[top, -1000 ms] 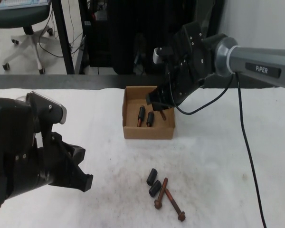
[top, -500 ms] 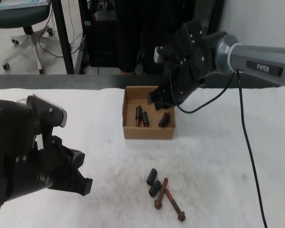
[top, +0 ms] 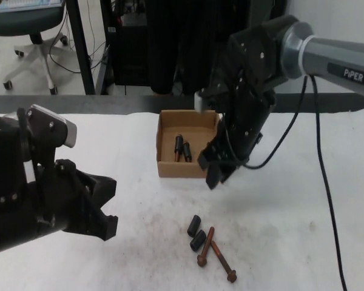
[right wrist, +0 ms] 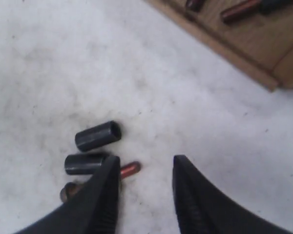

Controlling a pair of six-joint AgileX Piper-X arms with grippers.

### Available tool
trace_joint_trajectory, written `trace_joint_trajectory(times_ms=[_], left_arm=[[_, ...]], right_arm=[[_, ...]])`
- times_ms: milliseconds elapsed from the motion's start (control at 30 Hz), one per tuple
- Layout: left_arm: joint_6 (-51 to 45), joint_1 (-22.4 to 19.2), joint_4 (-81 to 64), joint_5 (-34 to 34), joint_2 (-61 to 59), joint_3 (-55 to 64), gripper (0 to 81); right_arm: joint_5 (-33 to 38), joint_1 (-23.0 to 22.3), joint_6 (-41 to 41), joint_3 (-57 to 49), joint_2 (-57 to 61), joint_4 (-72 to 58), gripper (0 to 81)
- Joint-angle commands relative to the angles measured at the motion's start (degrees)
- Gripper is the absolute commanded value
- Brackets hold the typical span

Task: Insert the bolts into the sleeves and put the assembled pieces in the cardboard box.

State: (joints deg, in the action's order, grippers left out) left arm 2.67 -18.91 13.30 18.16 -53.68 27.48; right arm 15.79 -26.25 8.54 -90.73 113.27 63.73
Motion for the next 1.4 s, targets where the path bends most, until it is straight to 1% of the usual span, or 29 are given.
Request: trace_joint_trajectory(times_ms=[0, 267, 333, 467, 600, 700, 767, 800, 900, 967, 1033, 1133, 1233, 1300, 1367], left_arm=[[-2.67, -0.06, 1.81, 2.91, 1.57, 1.42, 0.3], [-2.67, -0.06, 5.31, 2.9, 6.04, 1.43, 0.3], [-2.67, -0.06, 6.21, 2.9, 7.13, 1.43, 0.3], [-2.67, -0.06, 7.08, 2.9, 8.38, 1.43, 0.3], [-2.67, -0.06, 7.06, 3.02, 8.61, 1.7, 0.3], [-1.75, -0.06, 7.06, 6.74, 8.61, 2.11, 0.3], [-0.53, -0.06, 7.31, 10.48, 8.05, 2.67, 0.3], [-0.53, -0.06, 8.03, 11.31, 7.61, 3.06, 0.3], [-0.07, -0.16, 11.16, 13.26, 4.53, 5.09, 0.3], [0.39, -0.27, 13.17, 16.12, 1.16, 7.06, 0.3], [0.55, -1.39, 13.78, 19.91, -2.56, 9.3, 0.3], [3.7, -5.27, 15.33, 23.19, -9.24, 14.03, 0.3], [11.68, -11.22, 19.6, 23.1, -17.13, 20.47, 0.3], [18.19, -15.17, 24.54, 21.48, -22.83, 25.75, 0.3], [24.11, -18.44, 29.6, 16.51, -28.01, 30.99, 0.3]], right_arm=[[0.86, -2.49, 0.4, -0.15, -1.15, 4.7, 34.5], [0.35, -7.3, -0.61, -0.09, -5.17, 7.35, 34.5], [0.14, -7.58, -1.56, -0.09, -6.58, 8.39, 34.5], [-4.62, -7.56, -2.11, 0.18, -8.29, 11.87, 34.5], [-4.51, -7.68, -3.02, 3.14, -9.01, 12.71, 34.5], [-4.51, -7.68, -3.81, 6.96, -9.51, 11.73, 34.0], [-4.76, -7.44, -3.82, 10.26, -11.18, 7.7, 31.6], [-4.75, -7.03, -4.0, 11.9, -12.46, 5.48, 29.8], [-4.75, -4.89, -6.28, 15.33, -16.64, 1.96, 25.2], [-4.75, -2.41, -6.48, 16.8, -19.58, 1.69, 24.7], [-4.75, 0.44, -6.48, 18.2, -23.09, 1.69, 24.9], [-4.65, 5.64, -6.48, 20.18, -28.12, 1.69, 24.9], [-2.74, 11.73, -6.26, 21.95, -33.64, 1.69, 24.9], [-0.71, 15.43, -5.44, 22.94, -36.71, 1.69, 24.9], [0.75, 19.3, -4.61, 23.86, -39.82, 1.69, 24.9]])
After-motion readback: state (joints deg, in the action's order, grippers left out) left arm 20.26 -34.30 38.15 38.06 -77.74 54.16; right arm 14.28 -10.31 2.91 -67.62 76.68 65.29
